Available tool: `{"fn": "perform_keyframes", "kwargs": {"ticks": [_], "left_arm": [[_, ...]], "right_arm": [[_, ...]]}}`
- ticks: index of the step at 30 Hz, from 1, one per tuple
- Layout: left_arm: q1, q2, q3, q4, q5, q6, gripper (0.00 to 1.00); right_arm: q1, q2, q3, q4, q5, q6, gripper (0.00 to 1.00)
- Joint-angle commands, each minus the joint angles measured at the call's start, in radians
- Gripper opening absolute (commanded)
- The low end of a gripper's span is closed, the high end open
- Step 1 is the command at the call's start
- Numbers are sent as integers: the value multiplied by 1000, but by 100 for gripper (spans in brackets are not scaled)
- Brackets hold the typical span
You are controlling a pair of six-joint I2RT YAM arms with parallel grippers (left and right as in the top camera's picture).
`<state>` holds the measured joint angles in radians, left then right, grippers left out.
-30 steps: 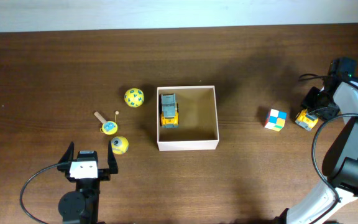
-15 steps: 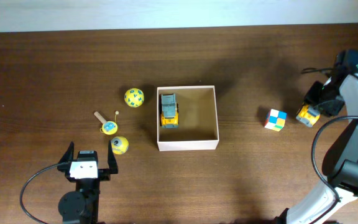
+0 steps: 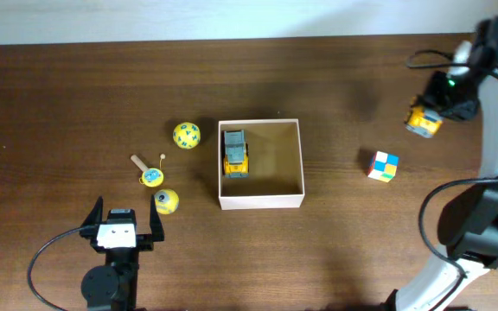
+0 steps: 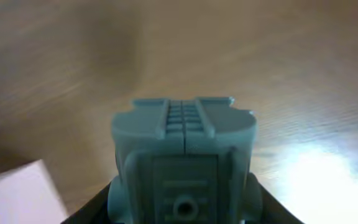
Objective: Pack container
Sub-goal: 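Grasp the second dump truck with the right gripper and lift, then carry the second truck with the right gripper into the box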
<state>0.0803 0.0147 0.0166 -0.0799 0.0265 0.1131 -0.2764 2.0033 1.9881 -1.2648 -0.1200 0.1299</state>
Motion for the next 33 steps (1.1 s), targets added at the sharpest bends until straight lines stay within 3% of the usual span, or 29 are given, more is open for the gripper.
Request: {"fn": "perform_keyframes", "kwargs": {"ticks": [1,18,23,24,33], "left_arm": [[-4,-3,-8,0,10,16,99],[-4,-3,-8,0,10,16,99],[-4,-3,-8,0,10,16,99],[-4,-3,-8,0,10,16,99],[-4,-3,-8,0,10,16,99]], "right_arm": [[116,-5,88,-34,-35,-53,47],[584,-5,142,-83,-66,22,48],[670,-5,142,-82,-64,44,48],[697,-1,141,-82,-52,59,53],[728,0,-6,-22,-3,113,53]]}}
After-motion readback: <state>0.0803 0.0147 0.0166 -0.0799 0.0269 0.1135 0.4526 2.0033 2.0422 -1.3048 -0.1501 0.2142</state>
